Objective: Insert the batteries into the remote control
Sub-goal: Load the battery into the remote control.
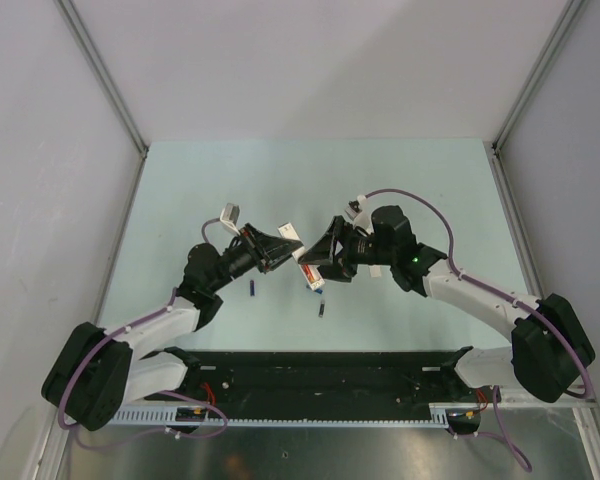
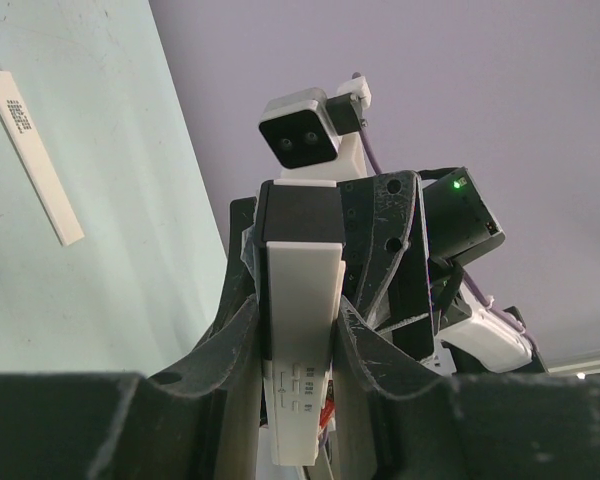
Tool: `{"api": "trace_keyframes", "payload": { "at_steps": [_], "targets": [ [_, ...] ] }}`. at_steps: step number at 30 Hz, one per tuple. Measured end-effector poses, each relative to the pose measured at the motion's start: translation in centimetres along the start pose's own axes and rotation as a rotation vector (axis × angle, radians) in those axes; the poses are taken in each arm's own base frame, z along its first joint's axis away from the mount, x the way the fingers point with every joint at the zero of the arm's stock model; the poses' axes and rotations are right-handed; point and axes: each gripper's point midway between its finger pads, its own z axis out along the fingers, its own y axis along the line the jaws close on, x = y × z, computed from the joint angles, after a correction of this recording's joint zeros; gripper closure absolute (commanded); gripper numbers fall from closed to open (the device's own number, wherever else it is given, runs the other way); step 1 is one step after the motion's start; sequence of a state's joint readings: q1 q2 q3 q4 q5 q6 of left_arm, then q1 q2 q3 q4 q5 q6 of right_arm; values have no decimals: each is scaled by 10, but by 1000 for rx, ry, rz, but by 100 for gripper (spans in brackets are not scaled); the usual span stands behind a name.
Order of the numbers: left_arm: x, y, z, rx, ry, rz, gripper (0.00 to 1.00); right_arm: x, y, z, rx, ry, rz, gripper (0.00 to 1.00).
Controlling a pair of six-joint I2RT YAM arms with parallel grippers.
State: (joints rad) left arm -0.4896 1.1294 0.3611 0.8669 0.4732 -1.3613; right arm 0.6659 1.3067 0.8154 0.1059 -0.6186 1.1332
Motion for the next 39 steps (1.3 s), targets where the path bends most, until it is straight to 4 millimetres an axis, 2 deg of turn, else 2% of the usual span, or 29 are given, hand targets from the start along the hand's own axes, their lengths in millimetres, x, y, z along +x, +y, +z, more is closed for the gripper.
{"api": "trace_keyframes", "payload": {
  "at_steps": [14,30,33,37,39],
  "targets": [
    [-2,0,0,-1,-4,0,100,9,2,3,-16,20,-6,29],
    [-6,3,-2,-13,-16,-5,100,9,3,4,-33,13,-12,43],
    [-7,3,-2,-14,-19,-4,100,10,1,4,-30,15,-11,52],
    [-7,5,-2,-21,-18,-8,100,10,3,5,-39,15,-24,58],
    [-7,5,-2,-23,-19,-11,100,11,4,5,-42,16,-35,55]
  ]
}}
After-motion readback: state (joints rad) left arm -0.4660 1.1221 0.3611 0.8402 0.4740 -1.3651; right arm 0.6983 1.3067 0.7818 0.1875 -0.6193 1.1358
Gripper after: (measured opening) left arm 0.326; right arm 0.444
